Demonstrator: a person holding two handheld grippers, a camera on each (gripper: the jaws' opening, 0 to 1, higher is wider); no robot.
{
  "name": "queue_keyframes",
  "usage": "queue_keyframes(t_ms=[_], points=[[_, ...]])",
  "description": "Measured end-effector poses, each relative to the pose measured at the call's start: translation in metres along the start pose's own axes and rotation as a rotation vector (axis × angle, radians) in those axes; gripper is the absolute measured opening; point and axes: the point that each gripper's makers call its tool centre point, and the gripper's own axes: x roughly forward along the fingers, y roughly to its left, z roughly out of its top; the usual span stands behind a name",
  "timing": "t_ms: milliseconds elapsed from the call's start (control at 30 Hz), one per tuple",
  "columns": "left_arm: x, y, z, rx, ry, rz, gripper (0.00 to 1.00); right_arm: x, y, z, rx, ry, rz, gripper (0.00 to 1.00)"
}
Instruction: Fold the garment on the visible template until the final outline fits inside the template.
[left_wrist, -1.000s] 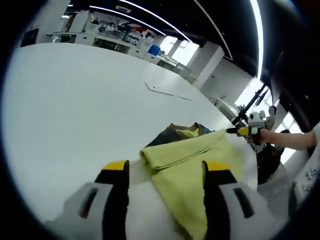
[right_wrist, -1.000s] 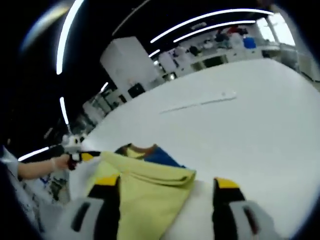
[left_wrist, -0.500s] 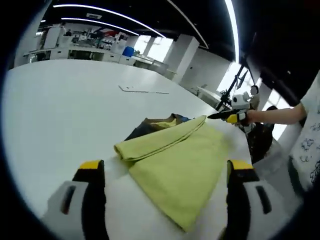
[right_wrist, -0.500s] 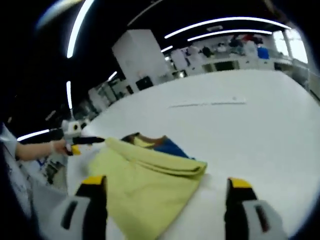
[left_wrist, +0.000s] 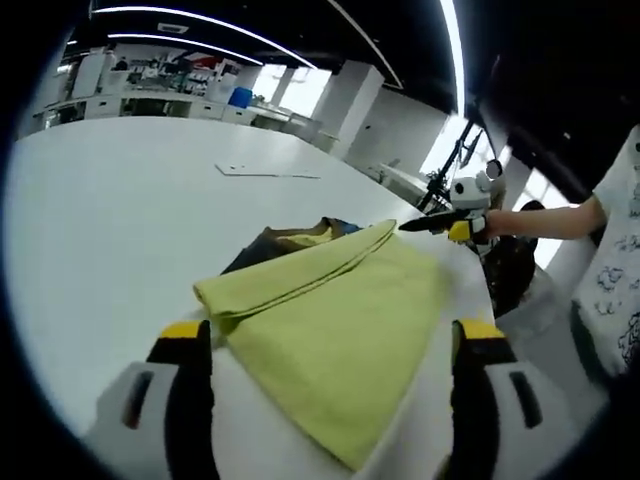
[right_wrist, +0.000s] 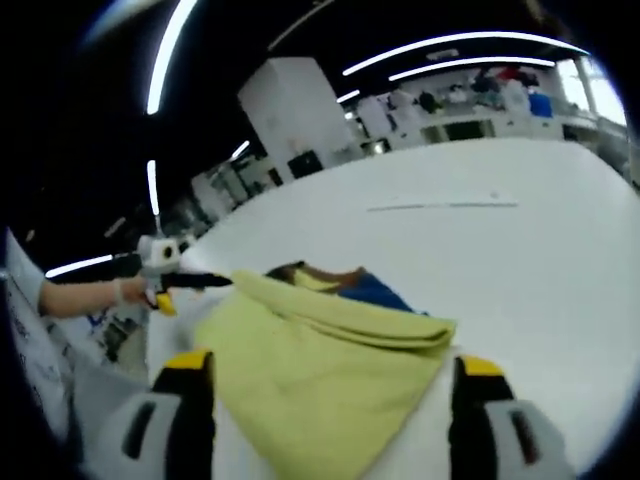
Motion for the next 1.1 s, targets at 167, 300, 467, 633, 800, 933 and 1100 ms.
queue_keyframes(t_ms=[167, 300, 467, 633, 800, 933, 1100], points=[[0.006, -0.001, 0.000, 0.002, 0.001, -0.014, 0.96, 0.005, 0.006, -0.003, -0.014, 0.014, 0.017, 0.99], [0.011, -0.003, -0.001, 0.001, 0.005, -0.022, 0.95, 0.008, 0.008, -0.001, -0.004, 0.011, 0.033, 0.99], [0.015, -0.001, 0.000, -0.011, -0.001, -0.014, 0.94, 0.018, 0.003, -0.004, -0.009, 0.027, 0.028, 0.99], [0.018, 0.004, 0.007, -0.011, -0.023, -0.009, 0.93, 0.030, 0.000, 0.001, 0.001, 0.024, 0.027, 0.99], [0.023, 0.010, 0.019, -0.019, -0.069, 0.017, 0.94, 0.040, -0.004, 0.012, -0.004, 0.016, 0.022, 0.95], [0.028, 0.019, 0.021, -0.039, -0.074, 0.031, 0.95, 0.048, -0.010, 0.016, 0.001, 0.024, 0.009, 0.95], [0.029, 0.021, 0.019, -0.054, -0.078, 0.048, 0.94, 0.054, -0.019, 0.018, 0.007, 0.022, -0.009, 0.94]])
